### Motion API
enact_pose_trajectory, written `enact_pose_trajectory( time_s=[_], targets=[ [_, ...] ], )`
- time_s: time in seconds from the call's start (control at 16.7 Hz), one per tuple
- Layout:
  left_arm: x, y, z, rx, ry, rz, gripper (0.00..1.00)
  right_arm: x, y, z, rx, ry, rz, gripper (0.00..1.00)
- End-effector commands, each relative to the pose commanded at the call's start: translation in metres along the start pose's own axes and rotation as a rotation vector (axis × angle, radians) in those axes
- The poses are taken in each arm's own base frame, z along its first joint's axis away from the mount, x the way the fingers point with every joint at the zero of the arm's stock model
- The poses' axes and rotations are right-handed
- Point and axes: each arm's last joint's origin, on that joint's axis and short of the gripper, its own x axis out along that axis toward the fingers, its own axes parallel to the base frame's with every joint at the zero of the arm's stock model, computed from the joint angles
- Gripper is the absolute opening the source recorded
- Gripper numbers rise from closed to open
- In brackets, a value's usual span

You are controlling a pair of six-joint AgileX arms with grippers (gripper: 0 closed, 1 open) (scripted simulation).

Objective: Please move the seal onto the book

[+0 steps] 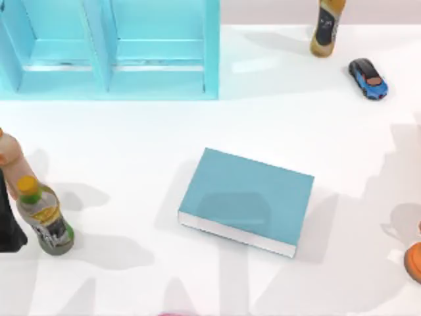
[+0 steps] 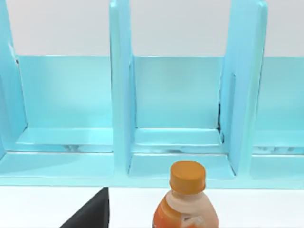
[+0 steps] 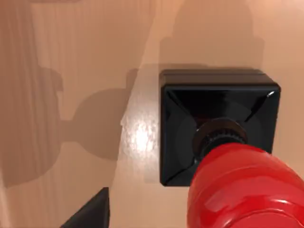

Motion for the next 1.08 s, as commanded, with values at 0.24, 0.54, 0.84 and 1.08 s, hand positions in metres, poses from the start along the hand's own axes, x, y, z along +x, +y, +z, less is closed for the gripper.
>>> enact_pose_trajectory(
  time_s=[0.24,0.54,0.84,1.08],
  targets=[
    [0.000,0.000,0.000,0.000,0.000,0.000,1.00,0.040,0.001,-0.004,0.000,0.004,0.002,1.00],
    [0.000,0.000,0.000,0.000,0.000,0.000,1.00,0.044,0.001,-0.005,0.000,0.006,0.003,1.00],
    [0.000,0.000,0.000,0.000,0.000,0.000,1.00,0.044,0.001,-0.005,0.000,0.006,0.003,0.62],
    [0.000,0.000,0.000,0.000,0.000,0.000,1.00,0.044,0.001,-0.005,0.000,0.006,0.003,0.32]
  ],
)
